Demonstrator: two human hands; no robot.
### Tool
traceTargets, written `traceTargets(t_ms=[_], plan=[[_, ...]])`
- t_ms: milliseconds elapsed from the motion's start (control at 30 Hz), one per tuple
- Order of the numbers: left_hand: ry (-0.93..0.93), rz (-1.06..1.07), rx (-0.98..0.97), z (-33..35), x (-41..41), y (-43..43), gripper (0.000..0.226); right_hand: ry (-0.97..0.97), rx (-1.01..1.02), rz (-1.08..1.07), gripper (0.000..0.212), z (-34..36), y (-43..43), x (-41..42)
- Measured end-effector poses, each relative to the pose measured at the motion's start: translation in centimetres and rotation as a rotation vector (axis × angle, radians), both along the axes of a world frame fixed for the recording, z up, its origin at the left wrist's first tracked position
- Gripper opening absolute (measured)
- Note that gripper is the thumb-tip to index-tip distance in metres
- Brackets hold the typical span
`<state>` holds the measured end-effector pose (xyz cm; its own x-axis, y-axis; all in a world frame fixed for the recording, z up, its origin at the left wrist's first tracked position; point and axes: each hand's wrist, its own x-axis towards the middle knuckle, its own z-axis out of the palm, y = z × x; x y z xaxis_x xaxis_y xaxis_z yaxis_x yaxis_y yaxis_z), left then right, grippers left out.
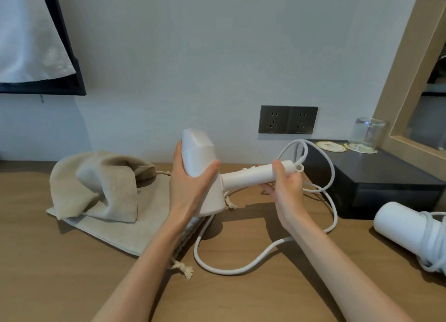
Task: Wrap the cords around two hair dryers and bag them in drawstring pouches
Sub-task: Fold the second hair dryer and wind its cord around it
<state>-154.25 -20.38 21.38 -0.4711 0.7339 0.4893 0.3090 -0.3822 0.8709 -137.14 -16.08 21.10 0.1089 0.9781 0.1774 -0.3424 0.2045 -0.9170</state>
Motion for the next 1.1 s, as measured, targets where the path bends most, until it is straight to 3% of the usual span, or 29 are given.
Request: traceTargets(t_ms=[100,267,400,600,733,867,1000,1100], plan=[[0.014,-0.013,-0.003,0.2,0.2,-0.4,0.066,-0.062,0.021,0.004,0.025,0.0,0.2,0.3],[0.029,-0.036,-0.032,0.6,0.4,-0.7,0.068,-0.114,0.027,0.017,0.028,-0.1,0.5,0.8],[0.328,-0.094,-0.139,-0.3,1.3,-0.9,0.089,-0.275,0.117,0.028,0.010,-0.2,0.3,1.1],[0.309,-0.144,-0.178,-0.5,1.2,-0.8,0.089,-0.441,0.186,0.040,0.026,-0.6,1.1,2.0],[0.469,-0.248,-0.190,-0.5,1.6,-1.3,0.090,-0.548,0.257,0.123,0.042,-0.6,0.8,1.6],[0.470,-0.274,-0.209,-0.4,1.6,-1.0,0.093,-0.645,0.284,0.102,0.051,-0.5,0.4,2.1],[0.456,-0.265,-0.196,-0.1,1.5,-1.1,0.098,-0.557,0.299,0.069,0.029,-0.3,-0.2,1.5],[0.315,-0.223,-0.143,0.6,1.1,-0.8,0.096,-0.450,0.305,-0.035,0.023,0.4,-0.7,1.5]])
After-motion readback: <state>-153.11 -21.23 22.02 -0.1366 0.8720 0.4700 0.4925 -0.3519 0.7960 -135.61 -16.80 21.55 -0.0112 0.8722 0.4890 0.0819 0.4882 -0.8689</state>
